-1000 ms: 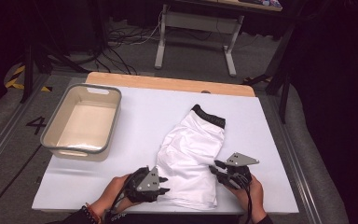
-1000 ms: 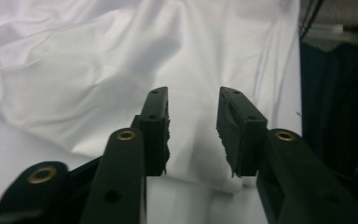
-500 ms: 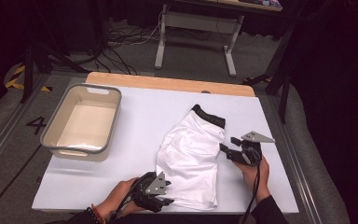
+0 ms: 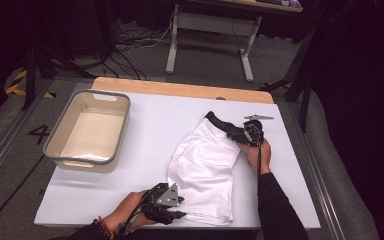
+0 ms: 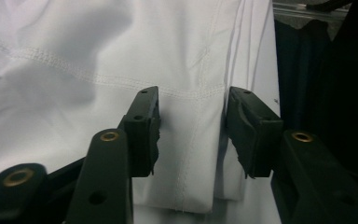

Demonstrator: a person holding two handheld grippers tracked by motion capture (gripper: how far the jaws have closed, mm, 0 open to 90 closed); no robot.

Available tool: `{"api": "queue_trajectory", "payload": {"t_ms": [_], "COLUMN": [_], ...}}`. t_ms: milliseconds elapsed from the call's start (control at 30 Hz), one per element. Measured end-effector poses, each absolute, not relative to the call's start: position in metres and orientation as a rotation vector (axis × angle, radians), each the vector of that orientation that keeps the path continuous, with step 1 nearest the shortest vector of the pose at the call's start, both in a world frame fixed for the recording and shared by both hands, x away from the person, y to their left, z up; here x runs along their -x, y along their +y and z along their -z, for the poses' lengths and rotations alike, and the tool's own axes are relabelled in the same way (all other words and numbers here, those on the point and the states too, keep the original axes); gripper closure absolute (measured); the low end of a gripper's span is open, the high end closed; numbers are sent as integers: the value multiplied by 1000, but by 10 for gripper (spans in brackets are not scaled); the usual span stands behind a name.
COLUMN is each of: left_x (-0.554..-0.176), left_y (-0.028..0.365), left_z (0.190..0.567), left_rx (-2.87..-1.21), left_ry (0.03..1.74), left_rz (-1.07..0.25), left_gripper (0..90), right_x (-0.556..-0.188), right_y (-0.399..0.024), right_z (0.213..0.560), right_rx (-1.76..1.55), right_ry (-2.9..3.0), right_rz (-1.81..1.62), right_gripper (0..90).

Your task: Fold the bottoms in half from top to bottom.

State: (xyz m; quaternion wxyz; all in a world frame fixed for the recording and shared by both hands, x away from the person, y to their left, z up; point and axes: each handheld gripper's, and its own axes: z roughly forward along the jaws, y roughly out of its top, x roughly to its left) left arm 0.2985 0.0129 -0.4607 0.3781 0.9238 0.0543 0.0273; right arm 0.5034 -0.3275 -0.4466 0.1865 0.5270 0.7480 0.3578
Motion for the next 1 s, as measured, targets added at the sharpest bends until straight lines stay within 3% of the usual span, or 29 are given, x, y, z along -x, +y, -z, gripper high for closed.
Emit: {"api": "queue_trajectory", "payload": {"t_ms": [67,100,133,300,567,867,1000], "left_x": [-299,-298,-299,-300,-299,-298,-298], "left_y": [13,13,13,14,14,15,16], "left_z": [461,460,460,461,462,462,461], "left_rx": [-2359,-2369,-2365,-2351,-2346,-2346,-2341], "left_ry": [117,114,113,127,124,121,126], "left_rz": [-64,-57,-55,-37,-43,-46,-31], "left_gripper": [585,614,629,630,630,641,622], "right_x": [-505,-506,-506,-519,-542,-564,-566], "right_y": [-323,-320,-319,-307,-287,-267,-265], "right_z": [445,444,444,434,413,415,416], "right_rx": [-1456,-1429,-1418,-1338,-1223,-1165,-1178], "right_ry": [2127,2161,2186,2246,2200,2193,2139], "right_rz": [-976,-982,-994,-921,-894,-827,-808], "right_gripper": [493,629,680,784,799,793,650]}}
